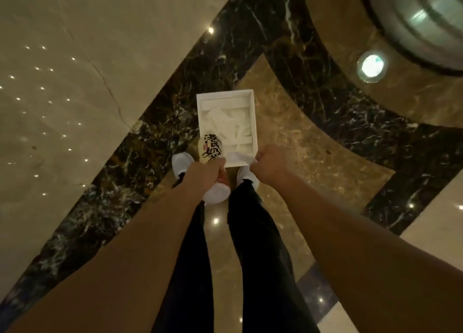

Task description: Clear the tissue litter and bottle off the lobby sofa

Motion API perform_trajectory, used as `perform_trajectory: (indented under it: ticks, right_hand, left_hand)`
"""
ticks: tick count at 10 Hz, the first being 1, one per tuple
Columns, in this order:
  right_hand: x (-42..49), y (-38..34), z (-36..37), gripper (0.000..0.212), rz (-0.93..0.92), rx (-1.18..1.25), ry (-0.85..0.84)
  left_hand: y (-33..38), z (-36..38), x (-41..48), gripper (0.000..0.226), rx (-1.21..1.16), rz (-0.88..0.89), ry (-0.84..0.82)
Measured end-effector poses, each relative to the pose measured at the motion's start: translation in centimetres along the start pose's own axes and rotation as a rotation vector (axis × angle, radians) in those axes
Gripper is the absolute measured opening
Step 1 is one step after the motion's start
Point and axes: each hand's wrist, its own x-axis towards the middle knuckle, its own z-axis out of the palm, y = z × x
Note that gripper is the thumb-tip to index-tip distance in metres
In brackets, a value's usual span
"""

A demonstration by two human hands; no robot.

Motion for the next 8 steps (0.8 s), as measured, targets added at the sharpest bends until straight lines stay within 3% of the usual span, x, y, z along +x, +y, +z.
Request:
perform_trajectory:
  ticks: [1, 2, 3, 4, 5, 6, 7, 8]
  right_hand:
    - [9.9, 1.3, 3.2, 0.013, 0.067, 0.017, -0.047]
    - [17.5, 2.4, 5.8, 0.025, 0.14, 0.057, -0.025]
    - [21.7, 2.5, 7.9, 0.023, 0.167, 0.122, -0.008]
    - [23.7, 2.3, 9.8, 0.034, 0.285, 0.41, -0.032]
    - [24.0, 1.7, 11.5, 0.07, 0.358, 0.608, -0.112]
    - [23.4, 1.2, 11.9, 0.082, 0.313, 0.57, -0.056]
    - [22.1, 0.4, 10.4, 0.071, 0.301, 0.493, -0.02]
    - [20.4, -0.6, 7.6, 0.049, 0.289, 0.522, -0.116]
  left_hand:
    - [1.1, 2.1, 11.1, 0.06, 0.021, -0.029, 0.042]
    - [2.9, 3.8, 20.0, 0.067, 0.075, 0.032, 0.117]
    - [3.3, 4.7, 25.2, 0.062, 0.156, 0.04, 0.137]
    - [3.1, 4.8, 28.0, 0.057, 0.21, 0.09, 0.151]
    - [2.0, 4.5, 29.0, 0.057, 0.293, 0.187, 0.09]
    - [1.4, 3.8, 28.2, 0.062, 0.509, 0.298, 0.053]
    - [1.7, 2.8, 26.8, 0.06, 0.66, 0.37, 0.026]
    - [3.9, 1.6, 24.4, 0.054, 0.747, 0.39, 0.058]
